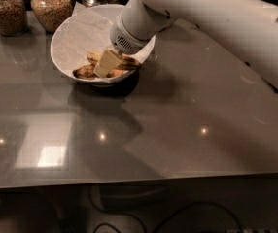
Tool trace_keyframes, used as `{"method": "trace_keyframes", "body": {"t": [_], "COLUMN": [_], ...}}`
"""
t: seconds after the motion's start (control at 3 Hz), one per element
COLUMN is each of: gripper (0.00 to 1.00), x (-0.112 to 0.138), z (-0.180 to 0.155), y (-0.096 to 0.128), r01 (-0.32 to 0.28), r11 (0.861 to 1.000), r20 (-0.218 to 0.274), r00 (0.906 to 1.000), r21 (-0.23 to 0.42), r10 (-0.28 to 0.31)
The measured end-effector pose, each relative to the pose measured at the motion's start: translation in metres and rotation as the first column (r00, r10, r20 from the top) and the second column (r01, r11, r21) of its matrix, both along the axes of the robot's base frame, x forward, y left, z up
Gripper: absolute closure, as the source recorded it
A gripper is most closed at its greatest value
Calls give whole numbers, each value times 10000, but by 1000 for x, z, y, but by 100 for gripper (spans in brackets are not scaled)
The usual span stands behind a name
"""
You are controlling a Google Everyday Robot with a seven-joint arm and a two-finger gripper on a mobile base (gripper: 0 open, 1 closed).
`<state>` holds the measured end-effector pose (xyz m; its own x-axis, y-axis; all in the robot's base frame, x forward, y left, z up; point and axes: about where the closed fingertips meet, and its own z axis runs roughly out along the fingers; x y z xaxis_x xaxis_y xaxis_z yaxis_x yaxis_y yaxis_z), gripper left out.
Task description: Pick banana from white bowl
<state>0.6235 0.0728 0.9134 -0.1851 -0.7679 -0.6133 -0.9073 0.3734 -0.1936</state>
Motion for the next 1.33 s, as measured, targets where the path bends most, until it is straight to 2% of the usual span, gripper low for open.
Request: {"method": "trace_keyframes", "body": {"t": [0.33, 0.67, 1.0, 1.33], "gripper": [45, 64, 87, 100], "x": [15, 22, 16, 8], "z": [-11, -15, -3, 19], "y": [-2, -2, 4, 7], "r01": [207, 277, 15, -236], "r11": [9992, 9983, 9979, 9978], "r20": [-19, -5, 245, 626], "r00": [9998, 9996, 9997, 9977], "r21": [-329, -512, -651, -614], "r10": [-208, -278, 1, 274]}}
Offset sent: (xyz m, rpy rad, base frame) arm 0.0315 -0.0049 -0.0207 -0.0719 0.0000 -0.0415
